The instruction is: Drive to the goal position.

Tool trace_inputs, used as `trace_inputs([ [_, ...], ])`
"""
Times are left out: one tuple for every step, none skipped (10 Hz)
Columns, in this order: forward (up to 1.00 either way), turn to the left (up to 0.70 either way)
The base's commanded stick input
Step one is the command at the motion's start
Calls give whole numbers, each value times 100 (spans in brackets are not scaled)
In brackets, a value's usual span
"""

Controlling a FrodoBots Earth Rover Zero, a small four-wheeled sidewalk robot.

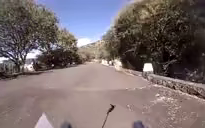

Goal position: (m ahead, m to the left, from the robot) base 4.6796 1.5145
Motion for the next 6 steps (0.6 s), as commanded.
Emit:
trace_inputs([
  [50,0],
  [50,0],
  [50,0],
  [50,0],
  [50,0],
  [50,0],
])
